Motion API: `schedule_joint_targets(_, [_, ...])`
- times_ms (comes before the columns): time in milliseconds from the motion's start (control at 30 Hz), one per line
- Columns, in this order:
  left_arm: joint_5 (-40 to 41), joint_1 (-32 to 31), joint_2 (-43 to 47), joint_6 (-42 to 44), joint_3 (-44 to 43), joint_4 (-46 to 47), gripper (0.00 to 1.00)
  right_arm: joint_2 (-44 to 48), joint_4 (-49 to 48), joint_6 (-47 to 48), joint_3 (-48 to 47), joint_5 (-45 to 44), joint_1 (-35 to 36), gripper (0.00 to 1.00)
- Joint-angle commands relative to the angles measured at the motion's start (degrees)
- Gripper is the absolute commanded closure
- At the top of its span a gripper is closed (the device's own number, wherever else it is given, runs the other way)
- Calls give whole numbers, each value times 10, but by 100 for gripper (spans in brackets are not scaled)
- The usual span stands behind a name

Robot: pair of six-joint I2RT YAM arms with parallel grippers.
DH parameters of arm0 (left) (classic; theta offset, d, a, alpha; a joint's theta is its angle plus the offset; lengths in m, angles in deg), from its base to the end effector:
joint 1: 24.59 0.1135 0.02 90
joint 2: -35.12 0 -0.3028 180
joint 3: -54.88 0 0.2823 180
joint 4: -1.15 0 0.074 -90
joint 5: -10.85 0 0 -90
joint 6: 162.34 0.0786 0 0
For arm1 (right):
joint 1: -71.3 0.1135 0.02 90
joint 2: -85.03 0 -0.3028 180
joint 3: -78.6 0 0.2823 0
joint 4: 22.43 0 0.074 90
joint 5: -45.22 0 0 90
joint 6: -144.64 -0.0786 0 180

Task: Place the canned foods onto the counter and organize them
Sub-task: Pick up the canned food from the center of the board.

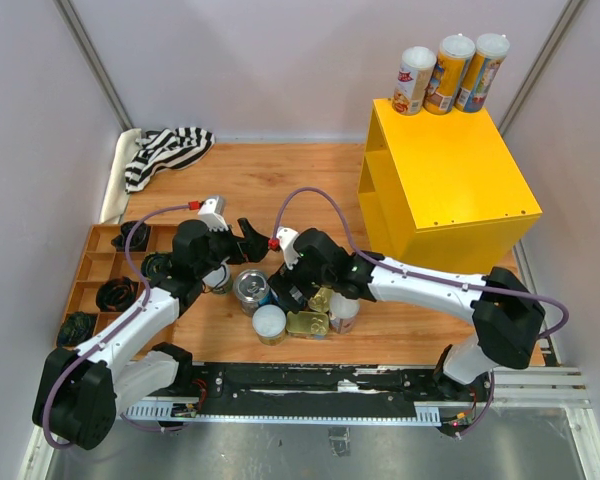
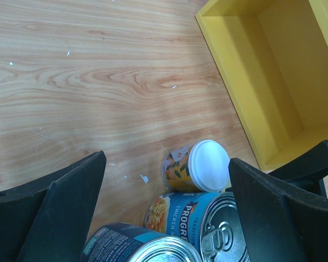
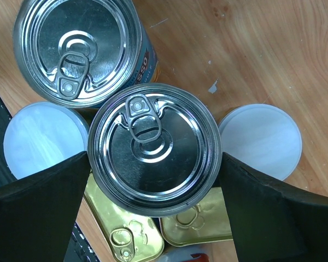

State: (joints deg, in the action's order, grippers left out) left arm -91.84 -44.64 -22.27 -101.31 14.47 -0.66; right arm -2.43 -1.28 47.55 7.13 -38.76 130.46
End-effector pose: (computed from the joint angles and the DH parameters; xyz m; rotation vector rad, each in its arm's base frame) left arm 0.2472 -0.1086 0.2376 0.0032 1.9697 -0.7819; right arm 0.1976 0.3470 0.2464 -1.0729 2.0581 0.7324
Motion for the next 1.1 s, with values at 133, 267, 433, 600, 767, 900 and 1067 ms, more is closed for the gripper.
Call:
schedule_joint_targets(133, [-7,4,3,2,-1,13,0,-23,-20,-27,4,-15,6,16])
schedule_joint_targets(267, [-7,4,2,2,-3,11,1,-35,-22,-29,-4,-40,22,45])
schedule_joint_targets(433, [-7,5,-1,3,-5,11,0,-60,-17,-30,-20,-60,37,37])
schedule_joint_targets(600, [-6,4,-3,6,-9,6,0,-80,-14,-30,-28,-65,39,24])
schedule_joint_targets(767, [-4,5,-3,8,-10,3,0,-94,-20,-29,-30,-66,40,19])
schedule_joint_targets(900, [1,5,-11,4,-13,-3,0,-108,-21,-28,-38,-66,40,13])
schedule_joint_targets(1067, [4,16,-15,-8,-15,-8,0,-121,-26,-25,-45,-64,40,2])
